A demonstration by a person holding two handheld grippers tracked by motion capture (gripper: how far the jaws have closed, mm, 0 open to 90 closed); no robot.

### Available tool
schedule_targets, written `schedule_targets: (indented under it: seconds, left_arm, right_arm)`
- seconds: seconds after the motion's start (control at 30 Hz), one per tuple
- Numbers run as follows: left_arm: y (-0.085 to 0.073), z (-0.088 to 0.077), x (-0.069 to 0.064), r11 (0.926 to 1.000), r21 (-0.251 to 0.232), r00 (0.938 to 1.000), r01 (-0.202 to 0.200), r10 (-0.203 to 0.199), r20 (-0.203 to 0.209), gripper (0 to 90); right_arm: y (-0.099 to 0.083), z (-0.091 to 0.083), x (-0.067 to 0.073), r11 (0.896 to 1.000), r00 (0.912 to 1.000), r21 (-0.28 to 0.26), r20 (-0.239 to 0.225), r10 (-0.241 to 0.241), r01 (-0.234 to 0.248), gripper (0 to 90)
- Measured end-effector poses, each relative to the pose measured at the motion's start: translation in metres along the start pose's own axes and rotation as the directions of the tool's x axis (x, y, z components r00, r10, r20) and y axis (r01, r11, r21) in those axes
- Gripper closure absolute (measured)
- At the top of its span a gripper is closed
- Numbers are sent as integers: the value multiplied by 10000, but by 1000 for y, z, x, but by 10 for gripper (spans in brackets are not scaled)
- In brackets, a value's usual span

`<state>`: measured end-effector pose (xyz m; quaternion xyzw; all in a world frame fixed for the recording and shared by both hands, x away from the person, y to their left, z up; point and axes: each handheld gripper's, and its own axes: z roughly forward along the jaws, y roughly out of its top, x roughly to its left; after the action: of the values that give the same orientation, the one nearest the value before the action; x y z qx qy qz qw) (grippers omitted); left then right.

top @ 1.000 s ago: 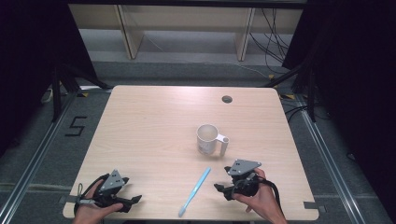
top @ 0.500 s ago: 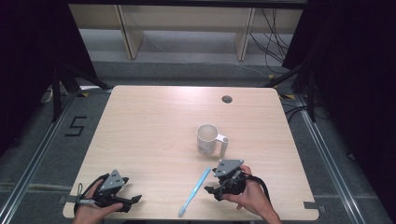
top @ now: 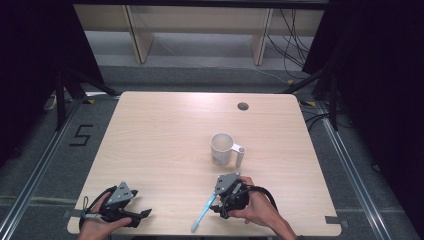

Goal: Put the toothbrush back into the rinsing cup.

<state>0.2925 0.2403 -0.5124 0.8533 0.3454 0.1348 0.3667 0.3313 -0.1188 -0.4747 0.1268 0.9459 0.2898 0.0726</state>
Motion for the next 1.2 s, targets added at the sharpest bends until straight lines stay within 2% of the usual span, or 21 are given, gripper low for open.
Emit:
schedule_targets:
  seconds: [0.03,0.07,0.1,0.13,0.3,0.37,0.6,0.67,0.7,0.73,0.77,0.83,0.97,1.2]
  left_arm:
    - [0,0,0,10000,0,10000,0,0,0,178]
    - [0,0,0,10000,-10,10000,-10,10,5,177]
    - [0,0,0,10000,-39,10000,16,-16,21,178]
    - [0,0,0,10000,31,10000,-71,71,45,178]
    - [0,0,0,10000,17,10000,-28,28,47,178]
    - [0,0,0,10000,13,10000,-37,37,24,178]
    - [0,0,0,10000,12,10000,-37,37,23,178]
    - [0,0,0,10000,11,10000,-45,45,24,178]
    - [0,0,0,10000,12,10000,-37,37,26,178]
    - [0,0,0,10000,20,10000,-34,34,19,178]
    - [0,0,0,10000,24,10000,-37,37,17,178]
    - [1,-1,0,10000,30,10000,-48,48,51,178]
    - [0,-1,1,10000,12,10000,-42,42,28,178]
    - [0,0,0,10000,12,10000,-48,47,29,178]
  right_arm:
    - [0,0,0,10000,10000,0,0,0,0,341]
    - [4,3,-1,9990,9991,166,-3,-426,426,346]
    - [5,4,0,9991,9994,266,-31,-339,339,351]
    - [6,5,-2,9975,9979,293,-115,-640,643,356]
    - [10,10,-5,9917,9947,765,-112,-1025,1031,356]
    - [11,11,-6,9916,9947,801,-190,-1008,1020,357]
    - [15,19,-8,9837,9895,1101,-414,-1383,1421,372]
    - [15,20,-6,9831,9901,1211,-464,-1327,1375,372]
    - [15,21,-7,9807,9875,1198,-478,-1499,1547,375]
    - [16,22,-6,9821,9902,1290,-455,-1321,1370,376]
    - [17,24,-7,9789,9865,1263,-539,-1546,1603,376]
    - [17,25,-7,9804,9891,1355,-543,-1366,1428,376]
    - [17,28,-9,9765,9866,1451,-584,-1522,1592,378]
    - [16,29,-10,9767,9873,1498,-642,-1456,1538,426]
